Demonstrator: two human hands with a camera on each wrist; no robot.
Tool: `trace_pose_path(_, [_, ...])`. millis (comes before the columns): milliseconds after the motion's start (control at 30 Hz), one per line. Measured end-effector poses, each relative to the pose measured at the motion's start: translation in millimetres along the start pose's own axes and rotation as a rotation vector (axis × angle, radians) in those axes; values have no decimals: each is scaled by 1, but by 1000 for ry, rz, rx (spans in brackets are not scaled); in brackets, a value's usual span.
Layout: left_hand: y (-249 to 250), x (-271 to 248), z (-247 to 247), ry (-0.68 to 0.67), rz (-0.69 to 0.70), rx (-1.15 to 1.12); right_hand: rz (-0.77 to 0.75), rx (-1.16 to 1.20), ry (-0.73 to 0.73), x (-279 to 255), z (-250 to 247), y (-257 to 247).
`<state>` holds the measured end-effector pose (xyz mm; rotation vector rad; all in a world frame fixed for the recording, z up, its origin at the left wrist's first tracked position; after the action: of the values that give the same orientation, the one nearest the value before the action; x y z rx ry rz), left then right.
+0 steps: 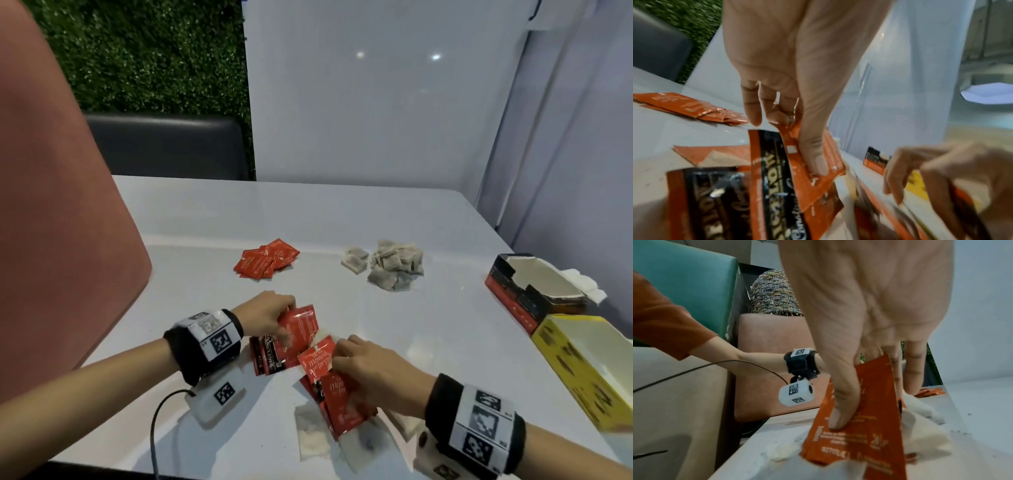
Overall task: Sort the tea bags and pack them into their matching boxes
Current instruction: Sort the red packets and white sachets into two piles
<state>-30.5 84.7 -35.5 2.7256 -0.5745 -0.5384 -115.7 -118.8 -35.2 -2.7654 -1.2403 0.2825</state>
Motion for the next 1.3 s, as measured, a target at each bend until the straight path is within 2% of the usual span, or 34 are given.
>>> trace_pose_path(133, [-14, -8, -20, 43, -40, -158, 24, 76, 36, 3, -7, 10])
trace_pose_path(233, [-28, -17, -38, 68, -73, -430, 22, 214, 101, 2, -16, 21])
trace_pose_path(433, [-59, -22, -71, 200, -123, -813, 145, 643, 207, -4, -54, 56])
trace_pose_path(600, [-89, 22, -93, 365, -268, -865, 219, 1052, 298, 39, -98, 85])
trace_pose_path(700, [-110, 56, -94, 378, -358, -807, 271, 1140, 353, 85, -117, 100])
trace_pose_path(867, [-143, 78, -80, 317, -411, -588, 319, 1111, 289, 172, -116, 115])
trace_pose_path(967, [-140, 58, -76, 332, -391, -439, 372, 1106, 234, 218, -104, 120])
trace_pose_path(1033, [-128, 39, -77, 361, -330, -322, 410, 1061, 224, 242, -100, 122])
trace_pose_path(1067, [-122, 28, -75, 334, -298, -272, 416, 1049, 214, 255, -94, 123])
trace_pose_path(1133, [-103, 9, -63, 198, -212, -203, 417, 1024, 184, 276, -85, 120])
trace_pose_path(1200, [-80, -4, -47, 21, -142, -196, 450, 886, 180, 288, -75, 111])
trace_pose_path(1300, [-61, 0, -27, -116, -123, -147, 481, 344, 125, 281, -73, 89])
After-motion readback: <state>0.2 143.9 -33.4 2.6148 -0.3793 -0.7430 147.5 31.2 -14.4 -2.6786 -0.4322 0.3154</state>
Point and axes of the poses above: each hand's wrist, its own x-axis towards the middle knuckle, its own z-axis out of the palm, y = z × x, the point moved 2 cm from there along x, towards the middle knuckle, and after that the axes turned 4 degrees about -y, right-handed, at the moved point
